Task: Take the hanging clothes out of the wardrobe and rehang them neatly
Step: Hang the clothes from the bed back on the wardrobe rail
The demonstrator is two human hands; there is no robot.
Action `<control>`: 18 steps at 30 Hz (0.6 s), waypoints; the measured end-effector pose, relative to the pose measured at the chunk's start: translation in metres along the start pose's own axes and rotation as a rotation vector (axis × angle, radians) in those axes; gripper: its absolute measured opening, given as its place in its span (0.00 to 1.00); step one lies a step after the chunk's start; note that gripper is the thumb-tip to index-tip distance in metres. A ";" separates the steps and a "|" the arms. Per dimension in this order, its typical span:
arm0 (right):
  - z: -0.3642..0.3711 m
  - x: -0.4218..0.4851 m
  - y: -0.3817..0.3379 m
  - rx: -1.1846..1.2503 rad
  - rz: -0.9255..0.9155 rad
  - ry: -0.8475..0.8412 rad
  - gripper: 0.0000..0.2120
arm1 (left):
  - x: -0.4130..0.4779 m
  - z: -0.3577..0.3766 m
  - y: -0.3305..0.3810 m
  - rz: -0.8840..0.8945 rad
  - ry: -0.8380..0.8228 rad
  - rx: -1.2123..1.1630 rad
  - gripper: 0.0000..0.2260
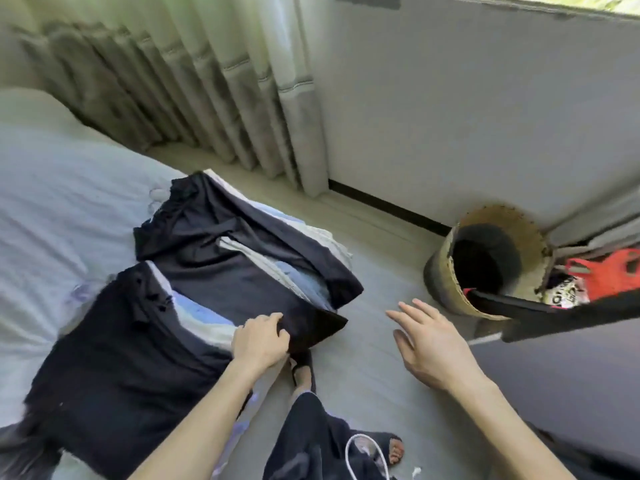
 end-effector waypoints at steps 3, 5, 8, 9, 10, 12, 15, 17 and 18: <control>-0.002 0.038 -0.052 -0.042 -0.100 -0.016 0.21 | 0.002 0.000 -0.063 -0.155 -0.029 -0.129 0.23; 0.001 0.065 -0.087 -0.071 -0.151 -0.041 0.20 | 0.007 0.001 -0.100 -0.223 -0.044 -0.191 0.23; 0.011 0.108 -0.141 -0.109 -0.198 -0.078 0.19 | 0.022 -0.004 -0.153 -0.299 -0.095 -0.238 0.23; 0.016 0.122 -0.159 -0.121 -0.215 -0.094 0.18 | 0.029 -0.006 -0.170 -0.314 -0.114 -0.244 0.24; 0.022 0.136 -0.177 -0.135 -0.235 -0.110 0.18 | 0.038 -0.009 -0.188 -0.324 -0.127 -0.252 0.24; 0.033 0.167 -0.215 -0.164 -0.278 -0.146 0.17 | 0.057 -0.017 -0.222 -0.349 -0.146 -0.280 0.24; 0.049 0.214 -0.273 -0.208 -0.332 -0.234 0.19 | 0.087 -0.032 -0.274 -0.387 -0.143 -0.327 0.23; 0.061 0.248 -0.310 -0.233 -0.351 -0.322 0.21 | 0.106 -0.044 -0.307 -0.410 -0.128 -0.370 0.23; 0.067 0.265 -0.328 -0.246 -0.363 -0.347 0.21 | 0.117 -0.050 -0.324 -0.417 -0.116 -0.395 0.23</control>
Point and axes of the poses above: each hand's wrist, its own x-axis towards the middle knuckle, its own z-axis out of the palm, y = z × x, the point moved 4 cm from there along x, towards the middle knuckle, and after that the axes turned 8 degrees about z, right-handed, at the moved point
